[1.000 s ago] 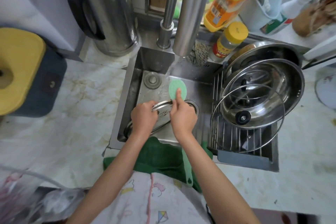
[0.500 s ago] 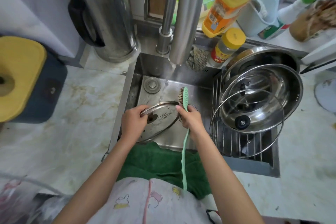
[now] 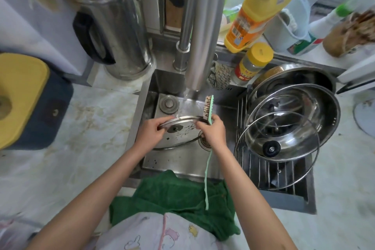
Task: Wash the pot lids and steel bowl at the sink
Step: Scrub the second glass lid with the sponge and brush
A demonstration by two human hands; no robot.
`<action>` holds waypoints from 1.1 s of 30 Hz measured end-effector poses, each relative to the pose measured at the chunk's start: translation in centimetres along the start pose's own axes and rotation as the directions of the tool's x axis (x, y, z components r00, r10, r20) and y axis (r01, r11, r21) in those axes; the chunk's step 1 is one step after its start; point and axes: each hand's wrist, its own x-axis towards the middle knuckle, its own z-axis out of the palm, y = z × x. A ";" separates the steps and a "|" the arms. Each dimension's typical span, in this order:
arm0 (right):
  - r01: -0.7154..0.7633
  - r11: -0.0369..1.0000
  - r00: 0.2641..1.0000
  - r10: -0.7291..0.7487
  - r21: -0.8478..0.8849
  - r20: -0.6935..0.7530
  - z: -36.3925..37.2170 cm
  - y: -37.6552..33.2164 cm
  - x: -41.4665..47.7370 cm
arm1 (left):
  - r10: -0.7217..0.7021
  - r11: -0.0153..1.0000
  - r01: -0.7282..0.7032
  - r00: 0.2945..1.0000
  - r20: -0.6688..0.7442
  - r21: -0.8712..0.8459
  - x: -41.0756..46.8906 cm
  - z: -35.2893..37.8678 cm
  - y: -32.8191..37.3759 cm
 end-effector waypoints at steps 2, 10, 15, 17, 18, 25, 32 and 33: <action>-0.012 0.999 1.000 0.010 -0.041 -0.028 0.5 0.0 0.1 | -0.031 0.999 0.031 0.998 0.057 -0.008 0.1 -0.1 -0.3; -0.080 0.995 0.997 0.080 0.060 0.006 1.2 1.0 0.7 | -0.135 0.967 0.169 0.974 0.181 -0.191 1.1 -0.6 0.3; -0.071 0.997 0.997 0.071 -0.004 -0.011 1.2 1.4 0.8 | -0.150 0.978 0.183 0.949 0.278 -0.098 2.2 -1.1 0.4; -0.064 0.997 0.998 0.063 -0.044 -0.028 1.3 1.6 0.8 | -0.163 0.977 0.193 0.950 0.268 -0.090 2.3 -0.9 0.3; -0.062 0.996 0.998 0.060 -0.064 -0.035 1.3 1.6 0.7 | -0.181 0.973 0.210 0.952 0.248 -0.098 2.3 -0.7 0.3; -0.087 0.994 0.994 0.082 -0.067 -0.068 1.6 2.4 0.4 | -0.223 0.971 0.232 0.967 0.122 -0.057 1.7 0.9 0.5; -0.090 0.995 0.994 0.087 -0.048 -0.058 1.4 2.8 0.2 | -0.151 0.988 0.151 0.986 0.074 0.005 1.1 1.6 0.4; -0.091 0.995 0.995 0.088 -0.048 -0.057 1.5 2.8 0.2 | -0.133 0.991 0.132 0.990 0.052 0.027 1.0 1.7 0.5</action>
